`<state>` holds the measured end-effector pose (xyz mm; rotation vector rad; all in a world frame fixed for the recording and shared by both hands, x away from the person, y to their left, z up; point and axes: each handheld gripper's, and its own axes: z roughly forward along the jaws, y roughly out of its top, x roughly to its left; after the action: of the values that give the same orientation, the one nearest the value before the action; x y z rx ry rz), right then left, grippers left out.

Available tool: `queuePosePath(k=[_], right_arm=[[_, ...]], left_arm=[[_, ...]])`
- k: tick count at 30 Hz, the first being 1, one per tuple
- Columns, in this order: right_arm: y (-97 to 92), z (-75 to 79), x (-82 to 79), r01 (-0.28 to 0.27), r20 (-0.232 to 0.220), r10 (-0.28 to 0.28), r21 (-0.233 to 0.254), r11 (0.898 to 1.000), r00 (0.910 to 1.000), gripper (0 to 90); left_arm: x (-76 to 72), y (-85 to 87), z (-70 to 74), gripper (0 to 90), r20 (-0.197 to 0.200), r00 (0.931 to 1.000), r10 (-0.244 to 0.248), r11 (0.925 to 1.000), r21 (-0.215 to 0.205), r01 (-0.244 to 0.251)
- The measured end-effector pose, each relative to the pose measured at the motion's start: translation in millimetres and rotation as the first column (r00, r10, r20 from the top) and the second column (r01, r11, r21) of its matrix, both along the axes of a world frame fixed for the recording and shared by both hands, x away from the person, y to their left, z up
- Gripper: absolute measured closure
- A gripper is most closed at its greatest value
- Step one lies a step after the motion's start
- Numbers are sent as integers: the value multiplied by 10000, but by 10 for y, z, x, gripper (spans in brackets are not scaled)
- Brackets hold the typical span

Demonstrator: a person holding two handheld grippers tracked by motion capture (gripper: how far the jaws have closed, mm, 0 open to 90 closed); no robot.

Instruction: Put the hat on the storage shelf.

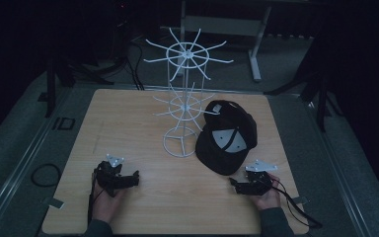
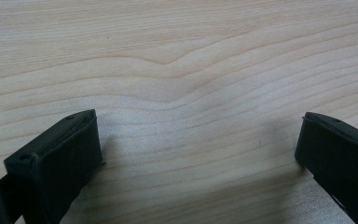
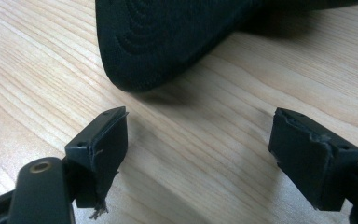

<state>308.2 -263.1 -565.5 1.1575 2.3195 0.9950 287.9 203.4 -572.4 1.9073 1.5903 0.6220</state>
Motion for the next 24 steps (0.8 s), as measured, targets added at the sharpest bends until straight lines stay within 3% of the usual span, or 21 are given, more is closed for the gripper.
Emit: queuePosePath(k=[24], right_arm=[[82, 27, -10, 88, -365, -97, -242, 9997, 9993, 151]], left_arm=[[-6, -1, 2, 2, -27, 10000, -33, 10000, 43, 34]])
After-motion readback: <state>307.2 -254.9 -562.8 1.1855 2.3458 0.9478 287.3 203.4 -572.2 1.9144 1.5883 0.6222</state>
